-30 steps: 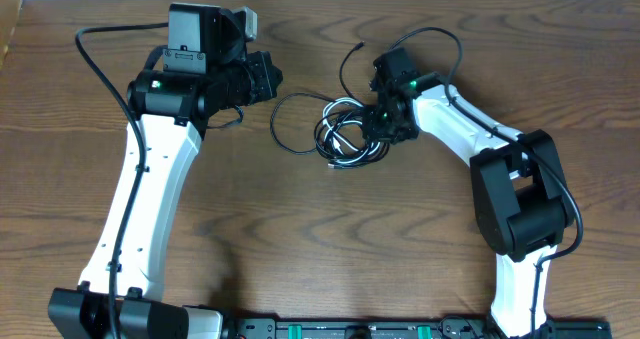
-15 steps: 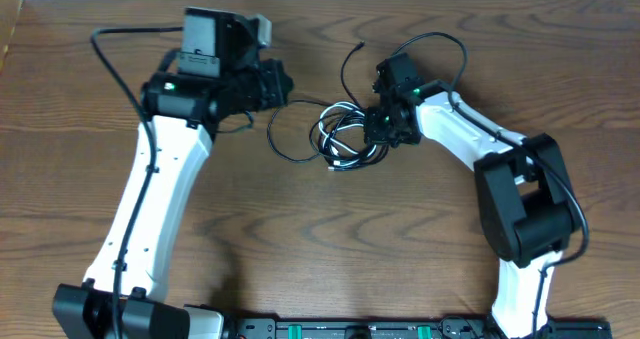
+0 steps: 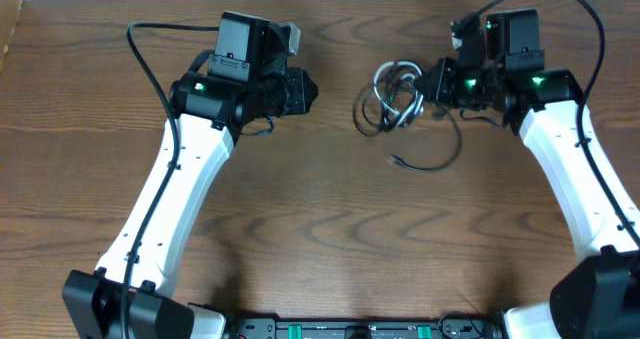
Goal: Untangle cables
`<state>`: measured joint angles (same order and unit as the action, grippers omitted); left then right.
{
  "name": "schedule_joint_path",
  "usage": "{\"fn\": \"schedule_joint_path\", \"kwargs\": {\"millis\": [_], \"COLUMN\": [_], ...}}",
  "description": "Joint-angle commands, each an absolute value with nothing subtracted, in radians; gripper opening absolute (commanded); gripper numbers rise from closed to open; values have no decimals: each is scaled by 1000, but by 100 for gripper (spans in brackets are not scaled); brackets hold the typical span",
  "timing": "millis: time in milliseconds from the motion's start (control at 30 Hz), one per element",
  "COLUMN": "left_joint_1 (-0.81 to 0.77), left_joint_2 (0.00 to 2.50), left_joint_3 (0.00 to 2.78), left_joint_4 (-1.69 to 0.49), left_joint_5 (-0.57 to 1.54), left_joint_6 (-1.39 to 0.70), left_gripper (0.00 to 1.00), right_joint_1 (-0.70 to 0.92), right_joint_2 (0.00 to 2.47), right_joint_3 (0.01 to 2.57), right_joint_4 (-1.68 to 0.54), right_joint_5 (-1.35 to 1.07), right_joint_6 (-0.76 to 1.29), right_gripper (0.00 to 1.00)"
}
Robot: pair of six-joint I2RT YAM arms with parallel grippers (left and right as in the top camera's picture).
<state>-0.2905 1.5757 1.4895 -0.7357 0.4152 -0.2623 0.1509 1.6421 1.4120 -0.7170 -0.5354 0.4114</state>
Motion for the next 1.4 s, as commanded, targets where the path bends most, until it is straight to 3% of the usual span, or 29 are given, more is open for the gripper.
{"fn": "schedule_joint_path", "kwargs": {"millis": [0, 300, 633, 1367], "left_joint_1": [-308, -413, -528, -530], "left_joint_2": [1583, 1611, 1729, 1883], "left_joint_3": [1481, 1481, 1481, 1481], "left_joint_4": [-720, -709, -677, -408], "left_joint_5": [416, 622, 681, 826], "left_joint_6": [-245, -52, -30, -30], "left_gripper": [34, 49, 48, 47], "right_joint_1": [143, 144, 128, 102], "right_joint_2": [1668, 1671, 1671, 1671], "right_joint_3": [1412, 1412, 1412, 1412], "right_joint_4": [-742, -744, -750, -752], "right_joint_5": [-635, -647, -669, -684], "right_joint_6": [403, 415, 413, 410], "right_gripper": [1, 1, 1, 1]}}
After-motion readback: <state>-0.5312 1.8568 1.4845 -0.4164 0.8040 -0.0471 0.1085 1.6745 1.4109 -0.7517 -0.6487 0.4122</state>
